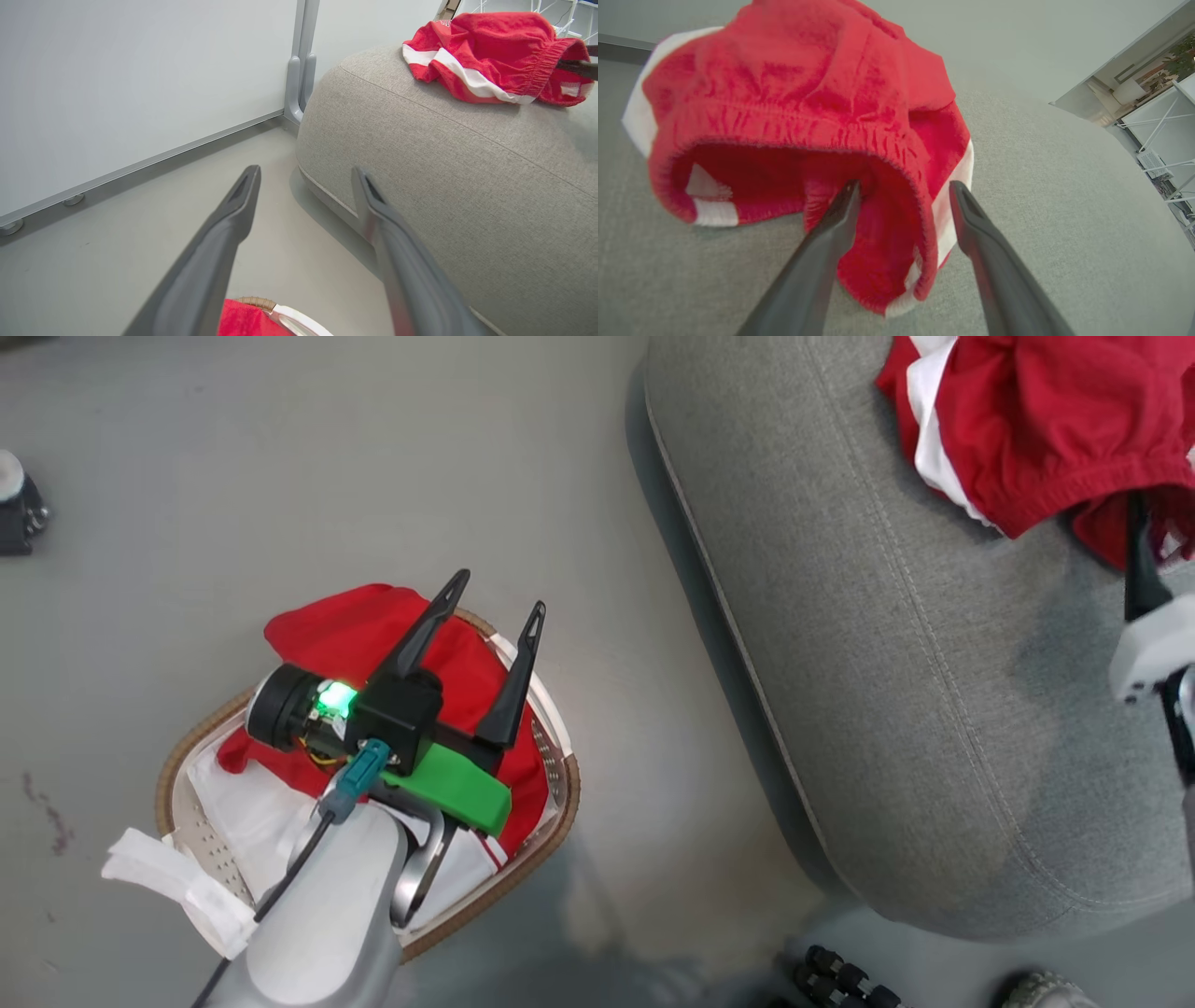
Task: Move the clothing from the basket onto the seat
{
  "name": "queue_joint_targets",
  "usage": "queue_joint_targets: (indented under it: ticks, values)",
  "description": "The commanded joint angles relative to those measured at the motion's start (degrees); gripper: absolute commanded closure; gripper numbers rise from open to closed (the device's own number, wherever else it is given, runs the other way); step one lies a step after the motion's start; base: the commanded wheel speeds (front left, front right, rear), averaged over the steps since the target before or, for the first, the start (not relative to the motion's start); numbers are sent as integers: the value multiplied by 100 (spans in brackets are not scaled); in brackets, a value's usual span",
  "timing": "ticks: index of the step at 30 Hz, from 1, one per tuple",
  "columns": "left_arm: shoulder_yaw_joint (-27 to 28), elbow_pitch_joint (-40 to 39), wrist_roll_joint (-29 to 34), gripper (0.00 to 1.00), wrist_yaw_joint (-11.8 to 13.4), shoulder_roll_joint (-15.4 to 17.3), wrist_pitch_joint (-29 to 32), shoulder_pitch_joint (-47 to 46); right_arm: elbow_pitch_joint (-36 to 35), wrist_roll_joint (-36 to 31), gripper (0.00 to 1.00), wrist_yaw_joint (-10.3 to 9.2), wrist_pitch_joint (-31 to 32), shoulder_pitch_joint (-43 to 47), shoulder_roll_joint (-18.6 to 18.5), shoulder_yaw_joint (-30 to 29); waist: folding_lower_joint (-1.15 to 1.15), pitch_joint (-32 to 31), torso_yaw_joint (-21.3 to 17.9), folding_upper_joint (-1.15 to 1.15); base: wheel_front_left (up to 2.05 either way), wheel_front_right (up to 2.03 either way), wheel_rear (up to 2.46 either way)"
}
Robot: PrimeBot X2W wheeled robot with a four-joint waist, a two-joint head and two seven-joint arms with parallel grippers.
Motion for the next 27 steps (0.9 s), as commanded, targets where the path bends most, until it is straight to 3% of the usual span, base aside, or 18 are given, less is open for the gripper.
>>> queue_joint_targets:
  ticks: [1,7,15,27]
  values:
    - [41,32,-39,0,-11,-14,4,106,-89,48,0,-10,-1,273,44,-76,-1,-258,-26,0,0,0,0]
    - [250,124,-1,0,-12,-168,4,380,-475,128,0,-10,-1,1039,236,-217,-1,-746,58,0,0,0,0]
    - [822,171,49,0,20,-352,4,897,-1194,410,0,-10,-1,1484,513,165,-1,-1398,283,0,0,0,0]
    - [1568,277,173,0,174,-527,4,1492,-1458,1020,0,-9,-1,1695,810,949,-1,-2181,1206,0,0,0,0]
